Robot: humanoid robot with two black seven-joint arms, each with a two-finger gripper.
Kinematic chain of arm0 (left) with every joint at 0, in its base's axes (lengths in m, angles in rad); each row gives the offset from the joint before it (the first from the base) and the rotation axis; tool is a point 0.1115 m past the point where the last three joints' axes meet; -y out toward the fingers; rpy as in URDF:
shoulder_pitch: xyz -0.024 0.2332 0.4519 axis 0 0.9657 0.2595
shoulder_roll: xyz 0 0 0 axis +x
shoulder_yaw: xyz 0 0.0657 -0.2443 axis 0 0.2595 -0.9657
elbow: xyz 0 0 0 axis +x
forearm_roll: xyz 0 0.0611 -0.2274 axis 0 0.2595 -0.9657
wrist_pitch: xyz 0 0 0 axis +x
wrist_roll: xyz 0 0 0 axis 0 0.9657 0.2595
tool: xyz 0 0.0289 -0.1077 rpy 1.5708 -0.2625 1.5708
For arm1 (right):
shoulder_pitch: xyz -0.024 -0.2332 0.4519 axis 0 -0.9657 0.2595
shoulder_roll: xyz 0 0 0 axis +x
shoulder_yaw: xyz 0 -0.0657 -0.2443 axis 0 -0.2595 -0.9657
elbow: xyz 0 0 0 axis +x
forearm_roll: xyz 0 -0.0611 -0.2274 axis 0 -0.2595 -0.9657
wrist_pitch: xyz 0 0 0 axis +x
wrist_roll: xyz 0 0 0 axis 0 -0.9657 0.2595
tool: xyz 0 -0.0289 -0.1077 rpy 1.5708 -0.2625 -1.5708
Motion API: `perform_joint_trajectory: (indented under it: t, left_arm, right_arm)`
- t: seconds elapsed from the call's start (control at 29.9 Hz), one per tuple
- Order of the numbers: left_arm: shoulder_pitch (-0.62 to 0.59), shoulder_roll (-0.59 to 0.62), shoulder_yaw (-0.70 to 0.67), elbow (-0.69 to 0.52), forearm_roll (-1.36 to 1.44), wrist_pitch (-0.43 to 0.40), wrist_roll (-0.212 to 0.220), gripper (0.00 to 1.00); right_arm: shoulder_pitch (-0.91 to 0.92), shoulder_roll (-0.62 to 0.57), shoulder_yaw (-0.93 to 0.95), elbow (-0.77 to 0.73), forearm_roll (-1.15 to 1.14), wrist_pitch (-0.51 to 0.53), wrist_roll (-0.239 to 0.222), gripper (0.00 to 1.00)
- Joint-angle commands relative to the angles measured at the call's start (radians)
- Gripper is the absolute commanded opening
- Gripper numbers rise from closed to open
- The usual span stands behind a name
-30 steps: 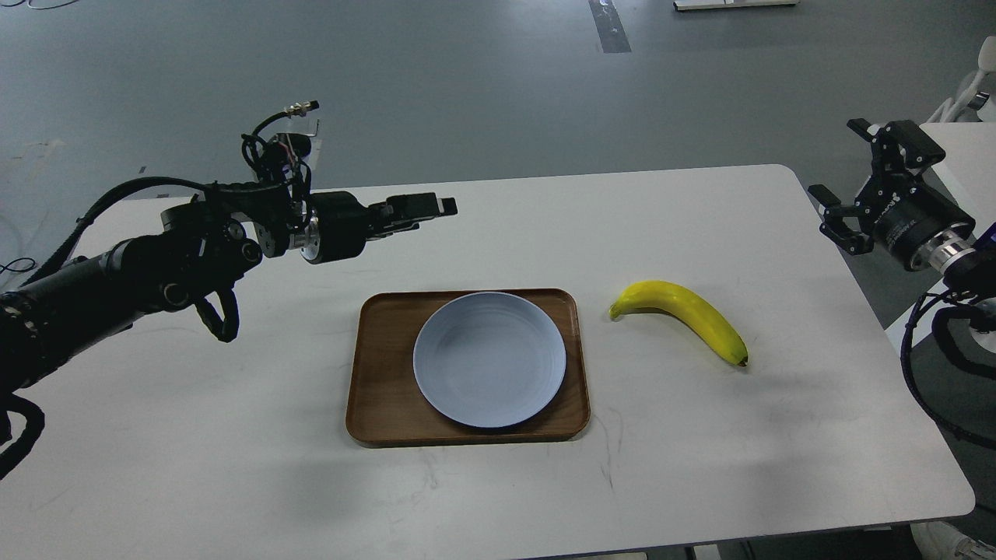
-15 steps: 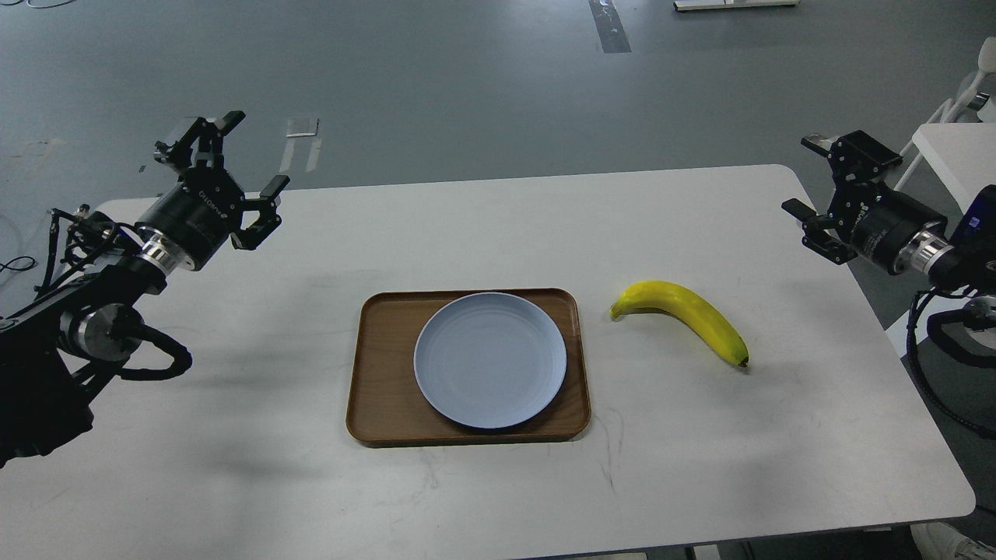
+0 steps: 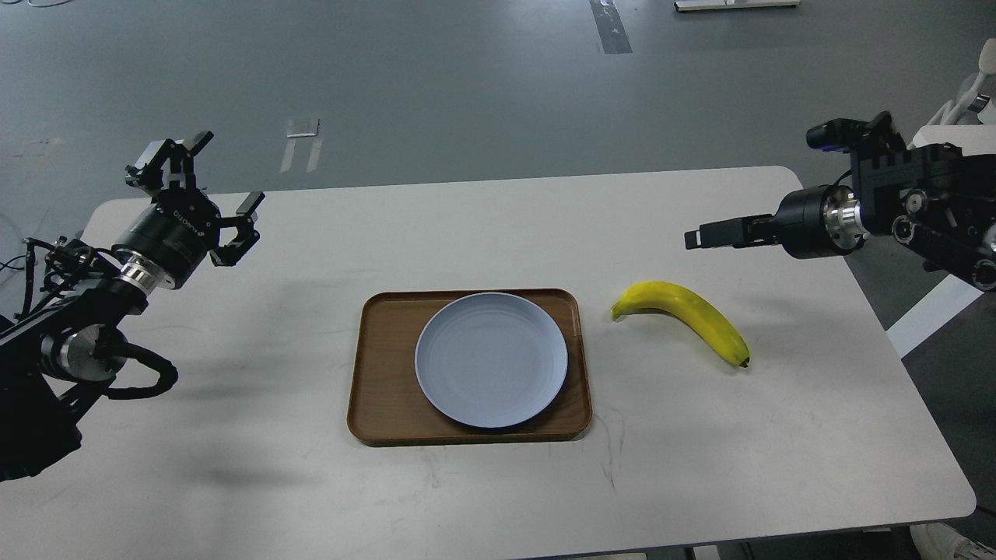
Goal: Place banana on plate with both arms
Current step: 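Reach the right gripper down to the yellow banana and grasp it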
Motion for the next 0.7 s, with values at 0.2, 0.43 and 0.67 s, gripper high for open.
perform_joint_trajectory:
  t: [0.2, 0.43, 0.67]
  left_arm:
    - [-0.001, 0.034, 0.0, 0.0, 0.001, 0.0, 0.0, 1.0]
    - [-0.001, 0.035, 0.002, 0.0, 0.002, 0.0, 0.0, 1.0]
    - [-0.001, 0.035, 0.002, 0.0, 0.002, 0.0, 0.0, 1.0]
  right_arm:
    - [0.014, 0.163, -0.194, -0.093, -0.057, -0.049, 0.0, 1.0]
    - [0.005, 0.223, -0.222, -0.124, -0.057, -0.075, 0.0, 1.0]
    - [-0.034, 0.233, -0.224, -0.121, -0.054, -0.078, 0.0, 0.91]
